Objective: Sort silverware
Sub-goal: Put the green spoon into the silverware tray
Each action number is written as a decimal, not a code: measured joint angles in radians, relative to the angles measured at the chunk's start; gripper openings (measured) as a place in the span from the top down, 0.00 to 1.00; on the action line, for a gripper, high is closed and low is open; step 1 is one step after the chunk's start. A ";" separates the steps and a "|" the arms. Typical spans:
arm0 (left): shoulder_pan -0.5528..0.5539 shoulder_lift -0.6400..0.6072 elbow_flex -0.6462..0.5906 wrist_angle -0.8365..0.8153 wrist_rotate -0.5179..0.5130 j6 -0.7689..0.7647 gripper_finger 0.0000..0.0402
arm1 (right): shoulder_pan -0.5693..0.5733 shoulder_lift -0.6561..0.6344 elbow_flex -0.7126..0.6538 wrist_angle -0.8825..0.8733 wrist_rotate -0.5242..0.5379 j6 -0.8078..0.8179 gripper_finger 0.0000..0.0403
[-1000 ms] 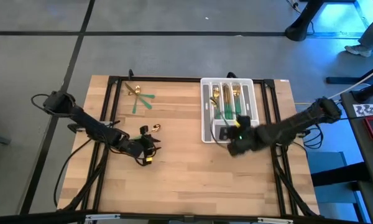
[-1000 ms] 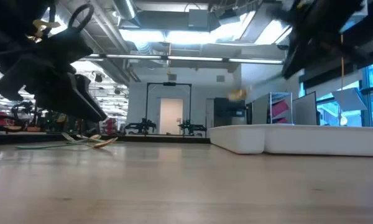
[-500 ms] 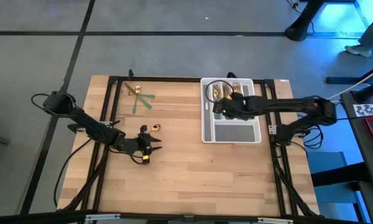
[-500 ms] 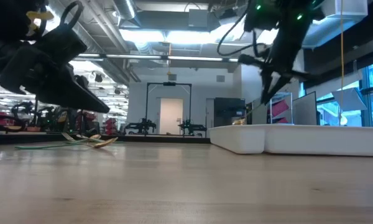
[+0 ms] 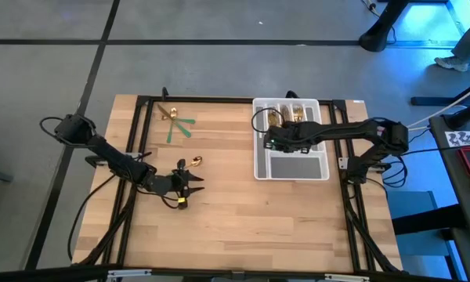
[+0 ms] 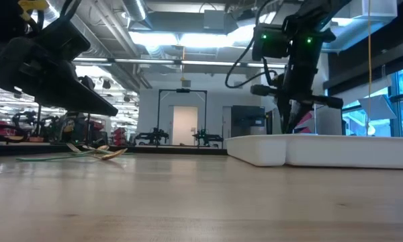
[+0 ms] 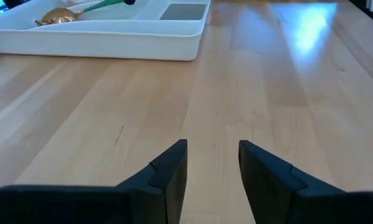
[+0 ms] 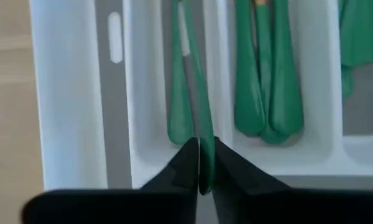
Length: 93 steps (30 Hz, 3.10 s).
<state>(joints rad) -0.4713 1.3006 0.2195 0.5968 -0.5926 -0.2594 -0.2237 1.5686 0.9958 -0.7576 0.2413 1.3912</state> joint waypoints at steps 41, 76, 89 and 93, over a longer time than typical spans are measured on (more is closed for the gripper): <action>0.141 0.000 0.505 -1.417 0.014 -0.473 0.72 | 0.880 0.288 -0.028 0.869 0.579 -0.659 0.56; 0.417 0.006 0.200 -0.665 0.469 -0.215 0.98 | 1.044 0.282 0.095 0.714 0.790 -0.680 0.56; 0.057 0.030 0.203 0.143 0.009 -0.092 0.99 | 0.868 0.442 0.095 0.927 0.732 -0.707 0.56; -0.005 0.121 0.204 0.394 -0.059 0.000 0.99 | 0.827 0.525 0.095 1.253 0.715 -0.902 0.56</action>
<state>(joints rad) -0.4765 1.4217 0.4232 0.9912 -0.6513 -0.2590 0.6030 2.0936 1.0912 0.4952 0.9559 0.4893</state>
